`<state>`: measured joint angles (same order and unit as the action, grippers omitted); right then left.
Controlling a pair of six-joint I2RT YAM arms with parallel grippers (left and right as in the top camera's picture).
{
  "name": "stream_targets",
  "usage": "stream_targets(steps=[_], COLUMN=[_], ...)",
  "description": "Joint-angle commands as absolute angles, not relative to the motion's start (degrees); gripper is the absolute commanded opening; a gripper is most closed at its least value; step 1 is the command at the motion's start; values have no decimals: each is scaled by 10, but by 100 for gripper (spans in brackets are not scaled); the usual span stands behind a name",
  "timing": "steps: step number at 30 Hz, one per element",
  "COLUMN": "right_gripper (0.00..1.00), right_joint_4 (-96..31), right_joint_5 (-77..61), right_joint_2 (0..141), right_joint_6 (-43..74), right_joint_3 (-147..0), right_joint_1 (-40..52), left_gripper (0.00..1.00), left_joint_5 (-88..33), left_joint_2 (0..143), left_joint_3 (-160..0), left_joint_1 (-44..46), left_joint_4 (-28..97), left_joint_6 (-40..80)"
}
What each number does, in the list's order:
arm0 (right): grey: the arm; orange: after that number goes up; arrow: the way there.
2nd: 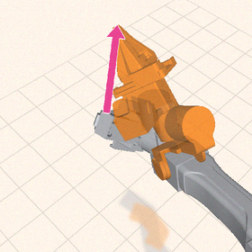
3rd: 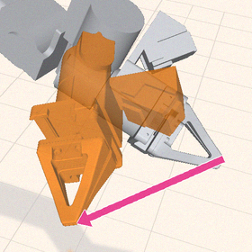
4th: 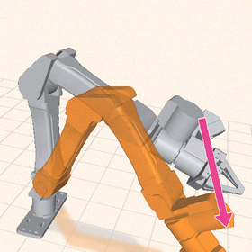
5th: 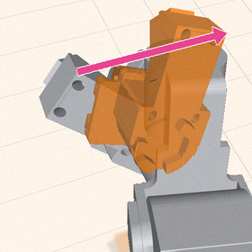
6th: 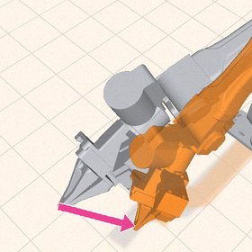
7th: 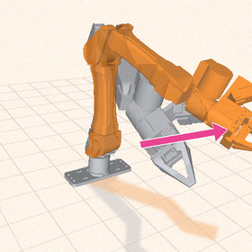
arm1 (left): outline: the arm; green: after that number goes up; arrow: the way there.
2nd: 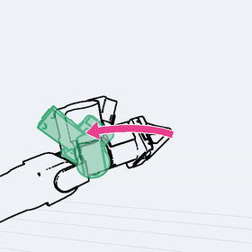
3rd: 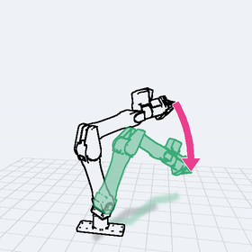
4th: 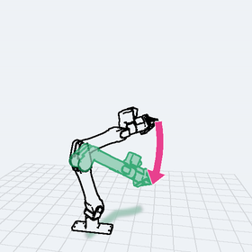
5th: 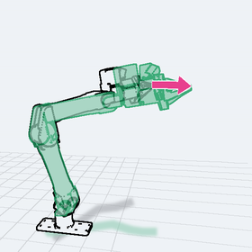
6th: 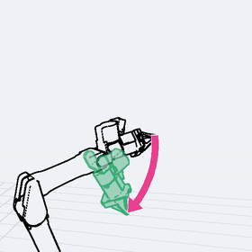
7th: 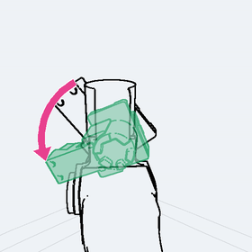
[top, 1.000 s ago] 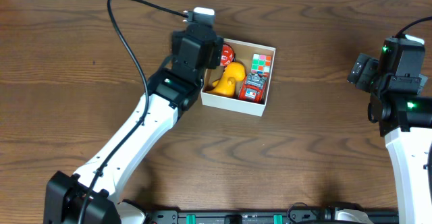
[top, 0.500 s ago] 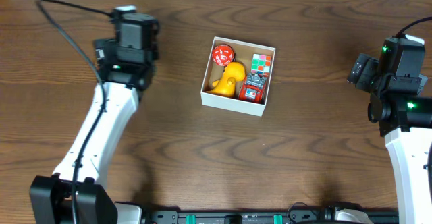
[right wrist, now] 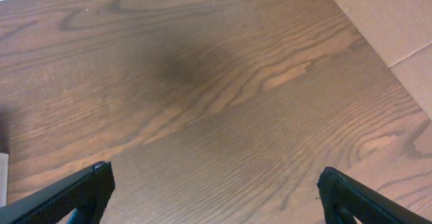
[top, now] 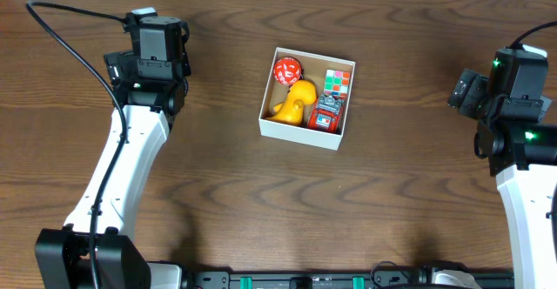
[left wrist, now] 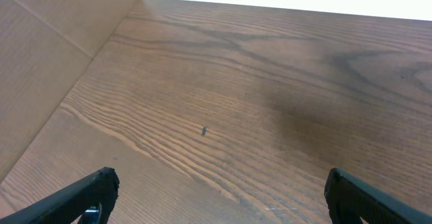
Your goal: Pack container
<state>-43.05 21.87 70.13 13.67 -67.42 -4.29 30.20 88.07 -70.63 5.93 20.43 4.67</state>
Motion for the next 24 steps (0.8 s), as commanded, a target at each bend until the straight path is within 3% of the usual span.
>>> stream_targets(steps=[1, 10, 20, 24], right_gripper=[99, 99, 99, 99], right_joint_4=[-431, -432, -436, -495], right_joint_5=[222, 222, 225, 215], right_joint_2=[701, 636, 368, 269], right_joint_6=[146, 146, 136, 132], right_joint_3=[-675, -673, -673, -670], right_joint_1=[-46, -38, 41, 52], left_gripper=[98, 98, 98, 98], left_joint_5=[305, 305, 305, 305], left_joint_2=[868, 868, 868, 868], left_joint_3=[-707, -707, -707, -707], left_joint_1=[58, 58, 58, 58], left_joint_4=[206, 206, 206, 206], left_joint_6=[48, 48, 48, 48])
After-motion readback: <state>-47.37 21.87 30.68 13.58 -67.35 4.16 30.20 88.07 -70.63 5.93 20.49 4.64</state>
